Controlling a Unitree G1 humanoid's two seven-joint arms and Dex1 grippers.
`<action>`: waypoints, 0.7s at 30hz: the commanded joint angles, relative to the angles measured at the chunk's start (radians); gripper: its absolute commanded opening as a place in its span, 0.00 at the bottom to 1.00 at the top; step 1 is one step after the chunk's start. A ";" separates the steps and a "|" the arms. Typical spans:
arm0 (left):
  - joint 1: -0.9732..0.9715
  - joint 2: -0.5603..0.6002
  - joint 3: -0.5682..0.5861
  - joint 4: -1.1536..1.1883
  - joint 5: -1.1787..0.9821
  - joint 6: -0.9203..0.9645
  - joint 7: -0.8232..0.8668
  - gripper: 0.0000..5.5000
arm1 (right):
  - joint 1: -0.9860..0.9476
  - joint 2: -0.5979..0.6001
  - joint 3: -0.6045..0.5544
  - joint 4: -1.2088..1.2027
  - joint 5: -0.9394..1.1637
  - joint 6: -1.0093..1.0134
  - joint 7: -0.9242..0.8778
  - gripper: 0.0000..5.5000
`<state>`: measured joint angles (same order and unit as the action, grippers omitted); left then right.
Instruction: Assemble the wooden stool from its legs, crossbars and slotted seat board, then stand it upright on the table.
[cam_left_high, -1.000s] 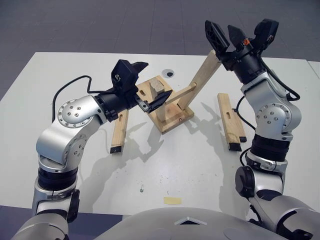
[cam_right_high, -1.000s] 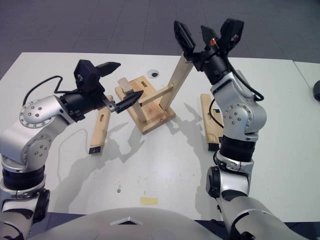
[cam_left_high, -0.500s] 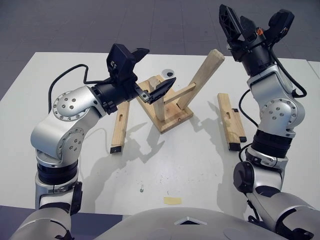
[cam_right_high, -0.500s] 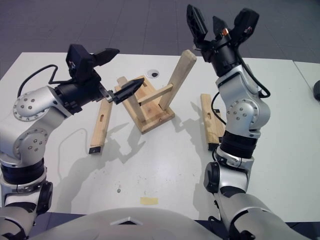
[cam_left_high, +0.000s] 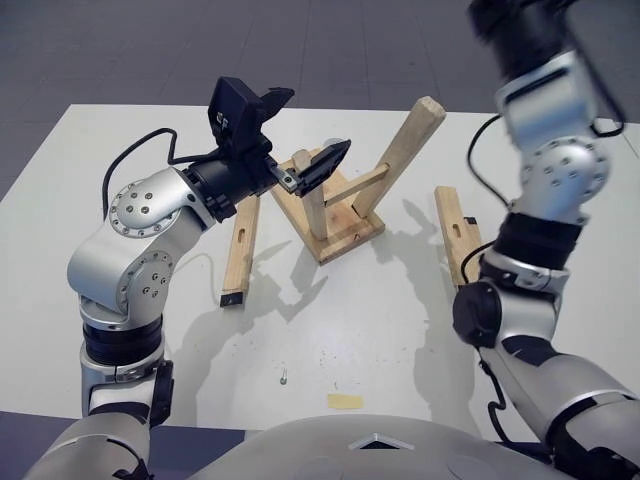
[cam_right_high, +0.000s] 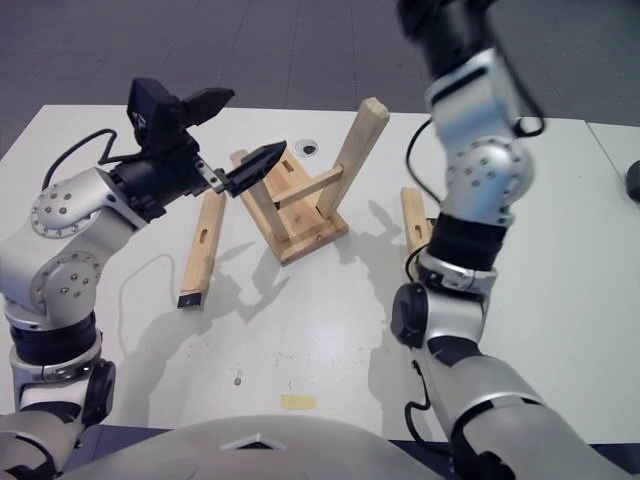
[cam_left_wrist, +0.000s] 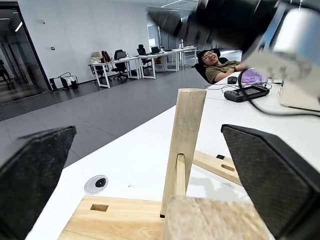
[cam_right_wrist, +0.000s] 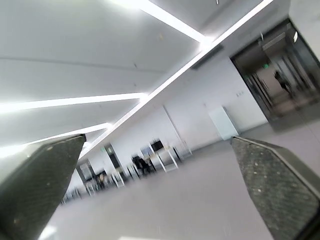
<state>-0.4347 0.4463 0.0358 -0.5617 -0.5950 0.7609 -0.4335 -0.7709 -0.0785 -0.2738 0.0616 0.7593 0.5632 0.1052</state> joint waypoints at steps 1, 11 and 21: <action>-0.013 0.001 -0.007 0.014 0.008 0.007 0.009 0.98 | 0.175 0.021 0.169 0.107 -0.156 0.029 0.013 0.98; -0.002 0.000 -0.013 0.028 0.026 0.001 0.020 0.98 | 0.043 0.045 0.027 0.038 -0.050 -0.041 0.013 0.98; -0.119 -0.063 0.197 0.050 -0.159 0.012 0.103 0.98 | -0.020 -0.083 -0.101 -0.172 0.151 0.013 0.059 0.98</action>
<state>-0.4982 0.4007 0.1693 -0.5083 -0.6867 0.7614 -0.3593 -0.7998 -0.1152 -0.3745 -0.0544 0.8722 0.5274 0.1340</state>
